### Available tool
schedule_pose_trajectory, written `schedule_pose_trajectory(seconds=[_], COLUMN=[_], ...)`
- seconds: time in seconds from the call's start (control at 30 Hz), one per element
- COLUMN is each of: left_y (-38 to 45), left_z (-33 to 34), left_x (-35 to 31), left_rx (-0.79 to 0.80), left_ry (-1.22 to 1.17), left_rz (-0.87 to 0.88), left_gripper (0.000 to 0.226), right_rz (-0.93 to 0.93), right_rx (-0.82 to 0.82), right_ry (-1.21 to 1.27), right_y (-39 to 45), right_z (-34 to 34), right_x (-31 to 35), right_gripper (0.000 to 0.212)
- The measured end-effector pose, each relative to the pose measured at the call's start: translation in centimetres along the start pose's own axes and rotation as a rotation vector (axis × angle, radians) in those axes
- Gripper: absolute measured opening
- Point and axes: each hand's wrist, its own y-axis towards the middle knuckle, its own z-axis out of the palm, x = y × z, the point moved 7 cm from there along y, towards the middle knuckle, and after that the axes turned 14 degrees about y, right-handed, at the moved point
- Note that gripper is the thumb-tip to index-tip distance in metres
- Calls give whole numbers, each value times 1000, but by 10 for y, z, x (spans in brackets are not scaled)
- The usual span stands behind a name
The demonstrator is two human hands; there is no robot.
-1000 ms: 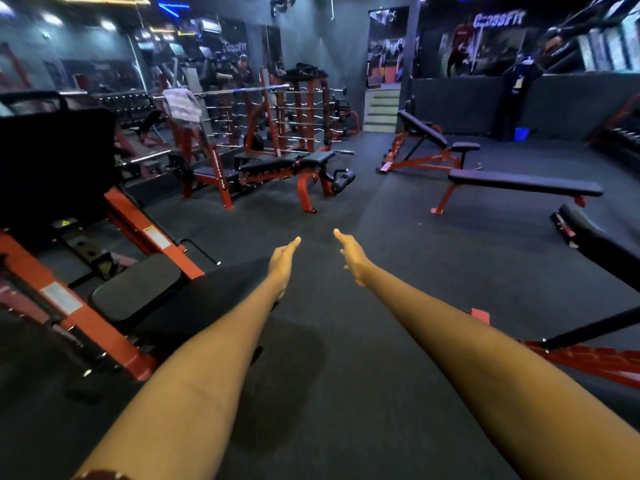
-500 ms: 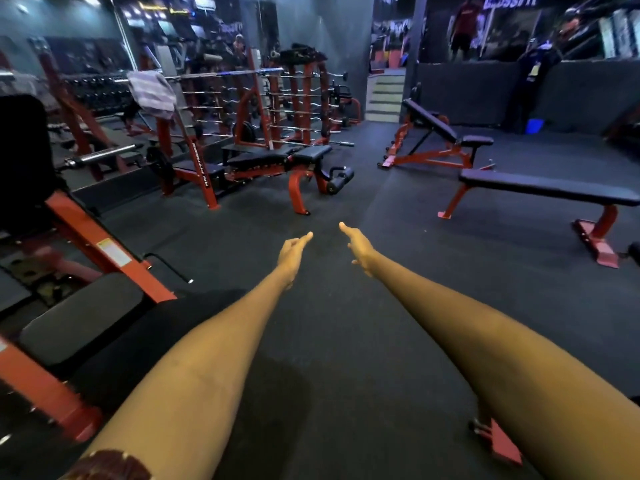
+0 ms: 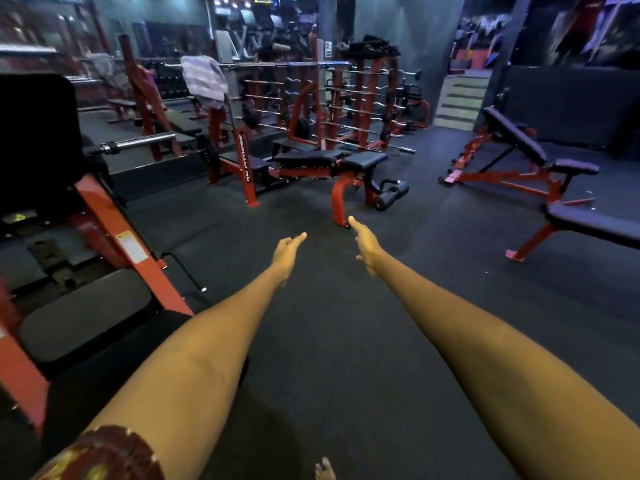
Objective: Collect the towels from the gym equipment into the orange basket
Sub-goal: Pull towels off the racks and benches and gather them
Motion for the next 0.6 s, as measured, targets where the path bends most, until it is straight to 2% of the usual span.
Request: schedule_pose_trajectory(seconds=[0.2,0.33,0.6], left_y=[155,227,369], left_z=[13,20,9], left_x=[-44,-73,-81], left_rx=[-50,-74,-166], left_ry=[-61,-83,-100], left_rz=[-40,-21,-42], left_gripper=[63,61,55], right_rz=[25,17,98], right_rx=[45,59,166], right_ry=[-44,-58,-71], right_y=[156,242,406], right_z=[-4,-4,42], right_x=[32,53,55], right_gripper=[59,57,60])
